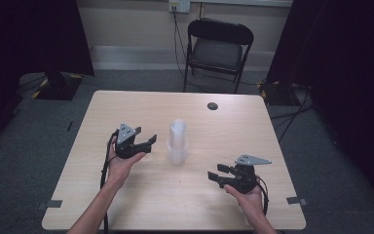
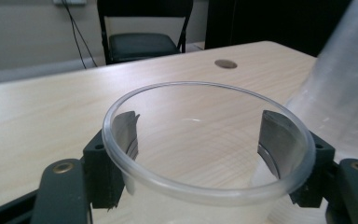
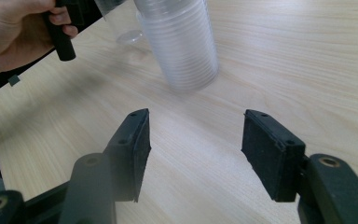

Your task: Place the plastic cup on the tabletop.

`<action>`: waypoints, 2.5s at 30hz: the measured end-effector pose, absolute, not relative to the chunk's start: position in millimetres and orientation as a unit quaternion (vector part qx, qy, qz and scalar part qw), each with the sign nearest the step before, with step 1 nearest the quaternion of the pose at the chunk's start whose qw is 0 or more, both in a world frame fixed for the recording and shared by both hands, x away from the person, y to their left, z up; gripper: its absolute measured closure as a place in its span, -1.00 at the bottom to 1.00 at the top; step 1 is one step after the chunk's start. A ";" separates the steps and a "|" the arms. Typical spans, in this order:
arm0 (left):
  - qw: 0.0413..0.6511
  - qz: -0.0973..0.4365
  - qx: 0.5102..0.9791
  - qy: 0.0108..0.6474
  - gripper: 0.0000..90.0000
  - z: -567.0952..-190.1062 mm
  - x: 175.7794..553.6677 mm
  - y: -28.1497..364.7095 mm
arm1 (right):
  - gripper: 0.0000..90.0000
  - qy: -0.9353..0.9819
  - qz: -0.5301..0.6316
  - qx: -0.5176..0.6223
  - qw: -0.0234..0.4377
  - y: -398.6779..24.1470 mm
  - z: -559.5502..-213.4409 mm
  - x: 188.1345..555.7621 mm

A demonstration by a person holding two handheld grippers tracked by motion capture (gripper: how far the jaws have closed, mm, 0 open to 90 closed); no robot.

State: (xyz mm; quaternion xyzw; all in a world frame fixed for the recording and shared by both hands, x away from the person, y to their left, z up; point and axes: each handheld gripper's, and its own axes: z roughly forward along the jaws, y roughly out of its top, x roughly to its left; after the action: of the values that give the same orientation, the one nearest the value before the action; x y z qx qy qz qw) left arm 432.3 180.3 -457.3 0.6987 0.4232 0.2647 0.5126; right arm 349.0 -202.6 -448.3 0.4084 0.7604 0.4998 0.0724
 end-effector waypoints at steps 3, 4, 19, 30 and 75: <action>0.505 0.257 0.700 0.434 -0.36 -465.8 435.8 184.4 | -0.07 0.760 0.499 0.409 0.073 -203.7 -448.1 349.2; 0.502 0.260 0.699 0.438 -0.37 -467.9 436.5 186.0 | -0.07 0.760 0.500 0.410 0.074 -203.8 -448.0 349.2; 0.483 0.264 0.711 0.438 -0.40 -475.3 437.2 193.0 | -0.07 0.760 0.497 0.413 0.071 -204.1 -450.0 349.1; 0.472 0.252 0.718 0.446 -0.57 -478.9 434.7 193.1 | -0.07 0.759 0.497 0.415 0.070 -204.5 -449.9 349.2; 0.421 0.222 0.748 0.463 -0.65 -470.2 385.8 233.3 | -0.09 0.745 0.496 0.436 0.086 -217.5 -447.1 353.2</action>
State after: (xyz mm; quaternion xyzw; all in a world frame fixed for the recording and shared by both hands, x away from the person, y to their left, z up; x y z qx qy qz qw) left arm 385.8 233.3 -470.2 0.7476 0.4631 0.2224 0.4209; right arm 353.2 -217.5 -447.1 0.4364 0.7454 0.4964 0.0864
